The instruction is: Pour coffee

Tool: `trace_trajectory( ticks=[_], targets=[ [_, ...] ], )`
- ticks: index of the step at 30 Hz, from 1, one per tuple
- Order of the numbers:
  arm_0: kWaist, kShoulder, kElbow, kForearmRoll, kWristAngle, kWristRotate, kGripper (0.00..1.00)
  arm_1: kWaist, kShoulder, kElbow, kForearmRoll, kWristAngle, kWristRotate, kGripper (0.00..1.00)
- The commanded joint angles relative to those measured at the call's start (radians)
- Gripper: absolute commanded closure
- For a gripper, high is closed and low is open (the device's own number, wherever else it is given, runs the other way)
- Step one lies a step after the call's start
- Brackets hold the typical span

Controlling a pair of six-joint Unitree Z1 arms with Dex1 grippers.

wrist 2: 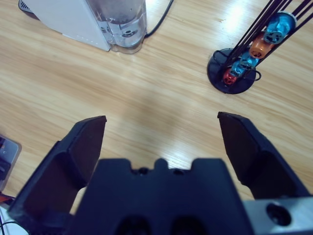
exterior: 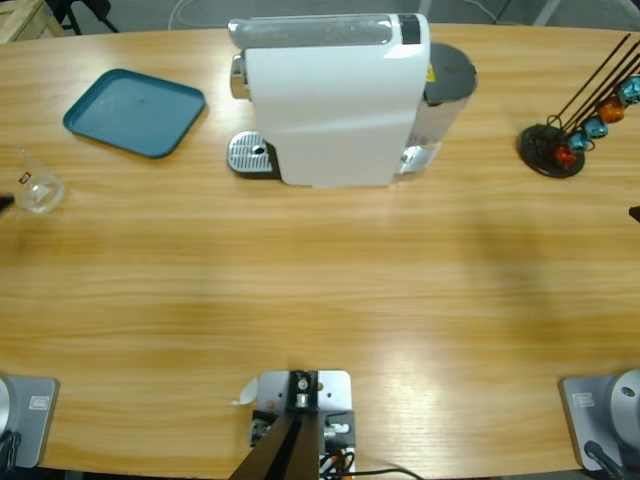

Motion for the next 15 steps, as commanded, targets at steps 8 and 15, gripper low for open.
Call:
trace_trajectory(
  ticks=[8,15],
  targets=[
    [0.021,0.62,-0.46,-0.076,-0.326,-0.412,0.0,0.01,-0.002,0.022,0.014,-0.01,0.009,0.0],
    [0.029,0.741,-0.466,-0.138,-0.352,-0.544,0.0,0.01,-0.002,0.022,0.014,-0.01,0.009,0.0]
  ],
)
